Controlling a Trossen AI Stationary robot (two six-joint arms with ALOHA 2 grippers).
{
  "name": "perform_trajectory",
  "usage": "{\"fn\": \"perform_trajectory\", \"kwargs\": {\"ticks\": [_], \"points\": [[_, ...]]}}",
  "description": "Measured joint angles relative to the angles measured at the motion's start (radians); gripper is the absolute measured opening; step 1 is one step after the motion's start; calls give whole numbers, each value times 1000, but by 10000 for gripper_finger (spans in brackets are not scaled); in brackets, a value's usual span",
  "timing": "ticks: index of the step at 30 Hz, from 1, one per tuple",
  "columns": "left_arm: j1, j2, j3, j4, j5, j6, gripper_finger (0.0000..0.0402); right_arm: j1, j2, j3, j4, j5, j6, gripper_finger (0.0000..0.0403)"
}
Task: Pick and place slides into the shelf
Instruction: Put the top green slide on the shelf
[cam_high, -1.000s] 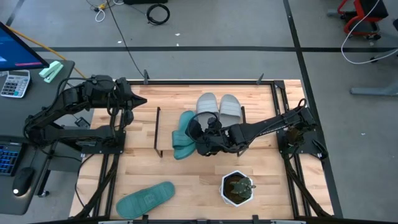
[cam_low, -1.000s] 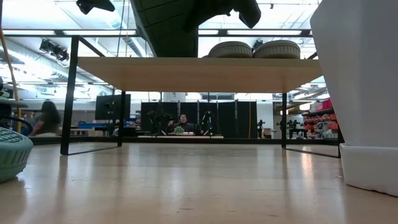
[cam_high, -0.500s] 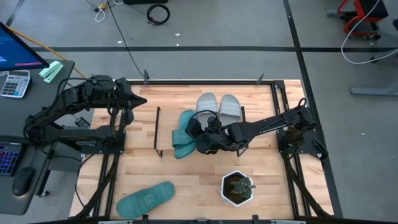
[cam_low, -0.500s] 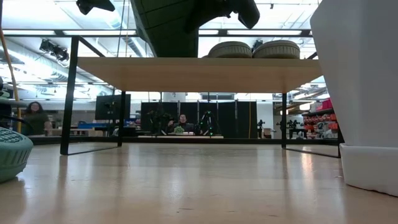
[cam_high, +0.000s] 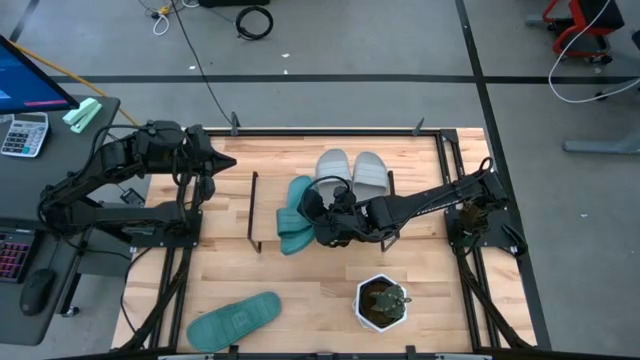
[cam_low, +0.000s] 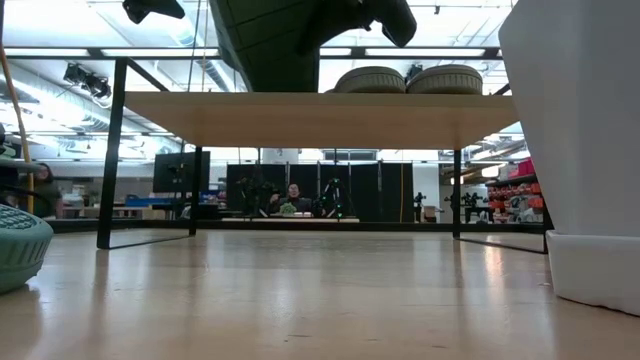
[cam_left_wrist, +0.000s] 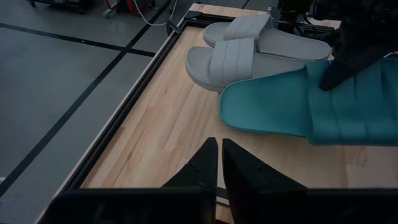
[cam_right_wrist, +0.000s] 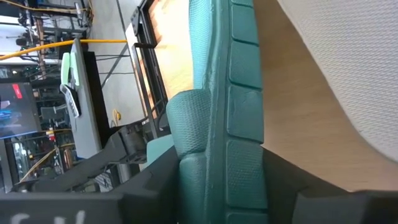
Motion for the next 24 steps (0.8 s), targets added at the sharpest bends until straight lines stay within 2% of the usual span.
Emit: {"fn": "perform_trajectory", "kwargs": {"ticks": [11, 19, 24], "points": [[0, 0, 0, 0, 0, 0, 25, 0, 0, 0, 1, -21, 0, 227], [0, 0, 0, 0, 1, 0, 29, 0, 0, 0, -11, -51, 0, 228], [0, 0, 0, -6, 131, -3, 20, -1, 0, 0, -12, -66, 0, 216]]}}
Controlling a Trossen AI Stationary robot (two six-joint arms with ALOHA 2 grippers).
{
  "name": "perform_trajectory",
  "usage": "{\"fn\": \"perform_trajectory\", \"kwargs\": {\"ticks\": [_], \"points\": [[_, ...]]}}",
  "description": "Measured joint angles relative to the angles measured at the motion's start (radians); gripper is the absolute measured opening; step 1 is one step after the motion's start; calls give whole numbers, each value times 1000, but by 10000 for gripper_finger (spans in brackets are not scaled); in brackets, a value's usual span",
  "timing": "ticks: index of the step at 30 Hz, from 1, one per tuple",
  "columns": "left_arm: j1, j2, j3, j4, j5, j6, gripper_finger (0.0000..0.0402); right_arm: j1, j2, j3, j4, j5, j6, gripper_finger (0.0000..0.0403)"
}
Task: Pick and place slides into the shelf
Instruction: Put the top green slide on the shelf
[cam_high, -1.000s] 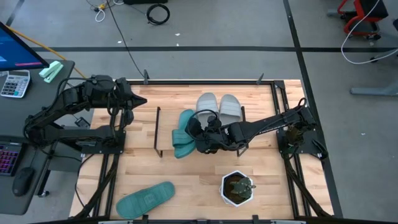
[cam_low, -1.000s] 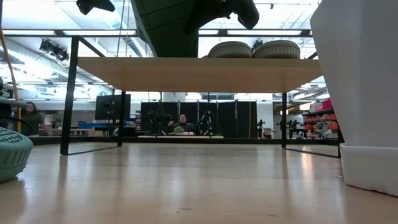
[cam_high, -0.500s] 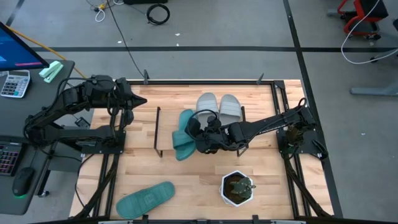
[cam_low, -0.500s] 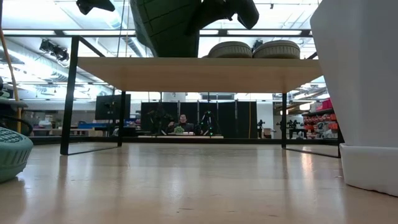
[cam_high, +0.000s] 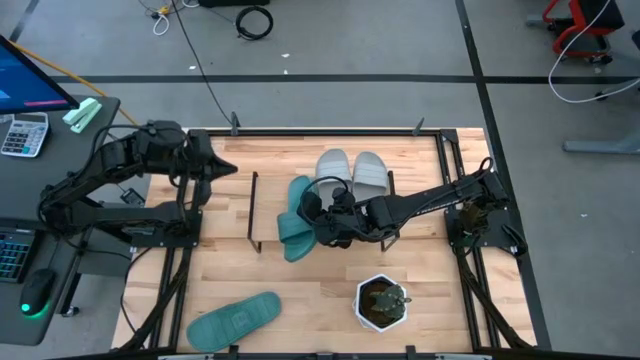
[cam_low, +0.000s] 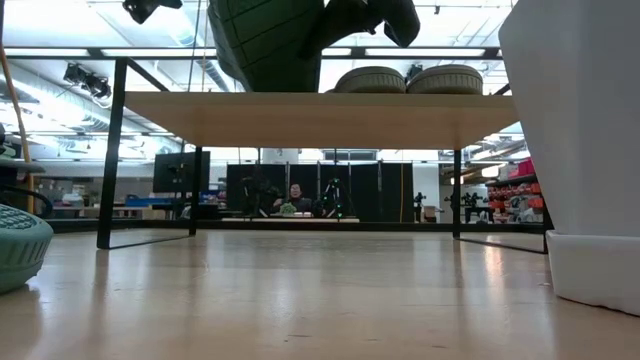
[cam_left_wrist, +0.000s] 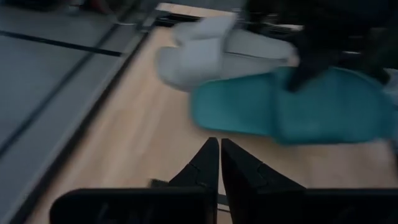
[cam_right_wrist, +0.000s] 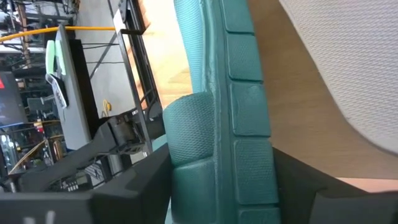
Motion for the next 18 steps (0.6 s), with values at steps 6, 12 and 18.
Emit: {"fn": "perform_trajectory", "kwargs": {"ticks": [6, 12, 18], "points": [[-1, 21, -3, -33, 231, -30, 22, 0, 0, 0, 0, 0, -5, 213], [-58, 26, -131, 172, 313, -79, 45, -3, 0, 0, 0, -1, -6, 213], [-141, 27, -305, 397, 314, -105, 87, -6, 0, 0, 2, -2, -8, 213]]}}
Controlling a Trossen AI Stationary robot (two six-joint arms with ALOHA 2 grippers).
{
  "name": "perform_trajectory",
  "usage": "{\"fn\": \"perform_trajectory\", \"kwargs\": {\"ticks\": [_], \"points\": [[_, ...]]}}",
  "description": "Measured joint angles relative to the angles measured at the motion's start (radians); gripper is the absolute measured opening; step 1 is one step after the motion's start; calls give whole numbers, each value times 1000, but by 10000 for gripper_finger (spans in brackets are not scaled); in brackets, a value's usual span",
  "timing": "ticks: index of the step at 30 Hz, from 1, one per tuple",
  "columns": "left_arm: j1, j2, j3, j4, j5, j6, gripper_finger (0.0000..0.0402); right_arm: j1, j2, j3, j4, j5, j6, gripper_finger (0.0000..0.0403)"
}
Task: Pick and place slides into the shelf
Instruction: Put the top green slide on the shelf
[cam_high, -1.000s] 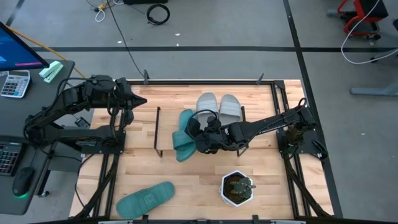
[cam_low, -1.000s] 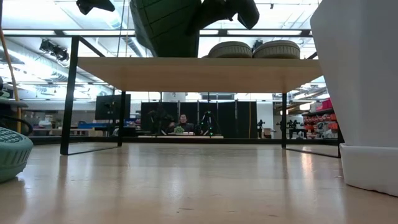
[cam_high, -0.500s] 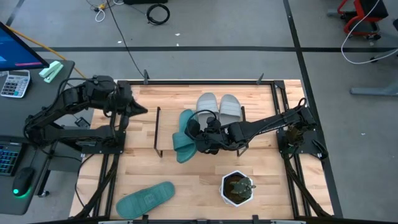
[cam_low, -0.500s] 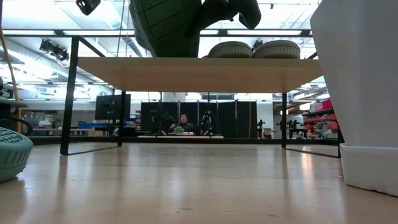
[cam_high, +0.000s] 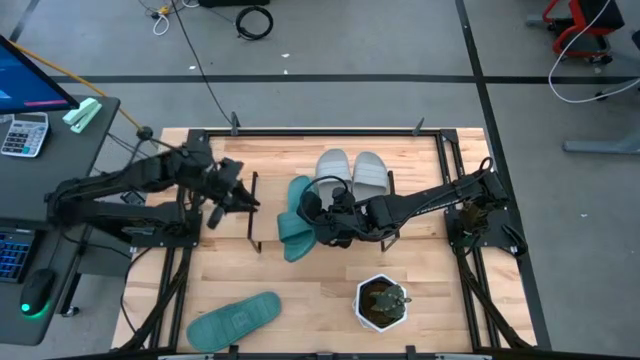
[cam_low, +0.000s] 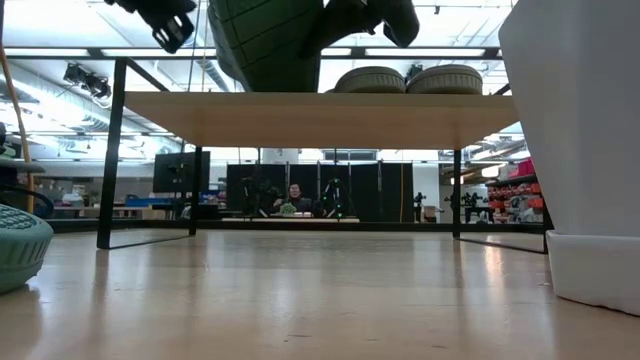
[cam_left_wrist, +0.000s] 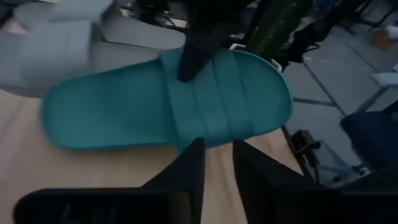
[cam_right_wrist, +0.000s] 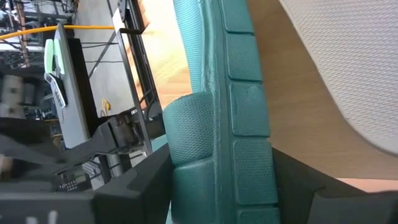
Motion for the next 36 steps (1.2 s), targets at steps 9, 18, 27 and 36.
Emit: {"fn": "perform_trajectory", "kwargs": {"ticks": [9, 18, 27, 36], "points": [[-72, 23, -106, 292, -2, -103, 159, -5, 1, 0, 16, 12, -16, 213], [-128, 93, -106, 351, -4, -131, 183, -3, 1, 0, 19, 10, -44, 248], [-143, 97, -106, 352, -20, -118, 172, -3, -6, 2, 22, -8, -52, 279], [-143, 97, -106, 349, -20, -119, 172, -3, -10, 63, -84, -36, -75, 262]]}}
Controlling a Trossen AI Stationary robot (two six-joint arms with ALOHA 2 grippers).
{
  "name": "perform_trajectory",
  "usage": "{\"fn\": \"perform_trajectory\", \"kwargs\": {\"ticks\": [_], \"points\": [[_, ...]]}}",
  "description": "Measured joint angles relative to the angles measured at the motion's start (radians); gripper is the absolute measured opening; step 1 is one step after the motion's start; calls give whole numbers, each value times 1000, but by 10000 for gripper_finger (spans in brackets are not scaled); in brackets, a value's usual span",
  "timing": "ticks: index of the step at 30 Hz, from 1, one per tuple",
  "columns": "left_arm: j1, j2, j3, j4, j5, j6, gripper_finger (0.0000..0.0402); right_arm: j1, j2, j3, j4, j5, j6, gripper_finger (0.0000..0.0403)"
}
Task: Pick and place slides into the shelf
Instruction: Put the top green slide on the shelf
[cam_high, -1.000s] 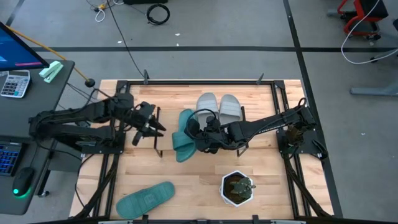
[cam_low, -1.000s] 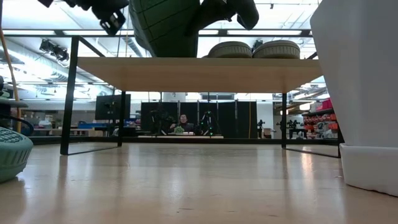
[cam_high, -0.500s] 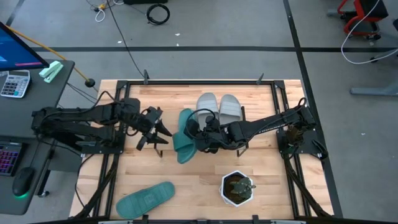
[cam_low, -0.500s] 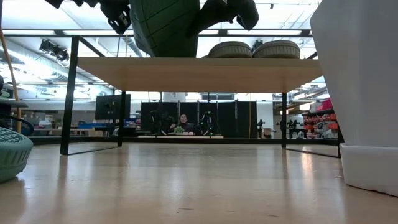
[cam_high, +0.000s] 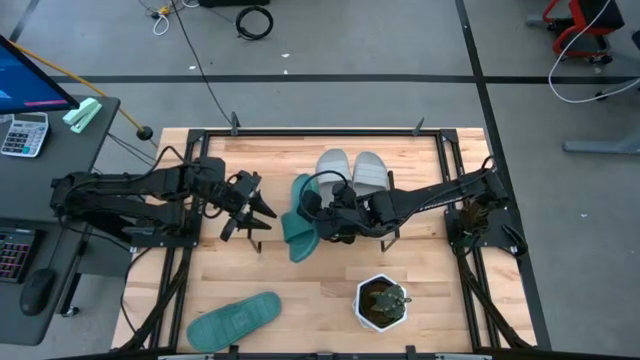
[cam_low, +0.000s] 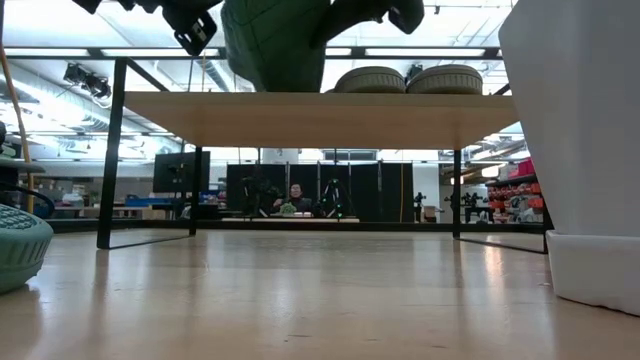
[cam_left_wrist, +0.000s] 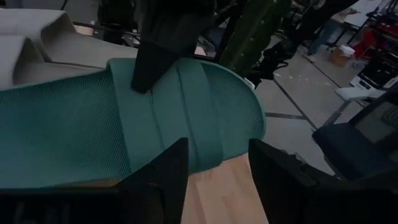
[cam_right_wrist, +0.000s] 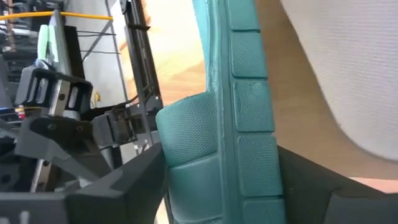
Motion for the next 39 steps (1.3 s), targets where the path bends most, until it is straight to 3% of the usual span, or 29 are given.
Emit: {"fn": "perform_trajectory", "kwargs": {"ticks": [27, 39], "points": [[0, 0, 0, -2, 0, -1, 167, -34, 8, 1, 20, -29, -73, 283], [0, 0, 0, -4, 0, -1, 167, -32, 8, 1, 18, -59, -94, 318]]}}
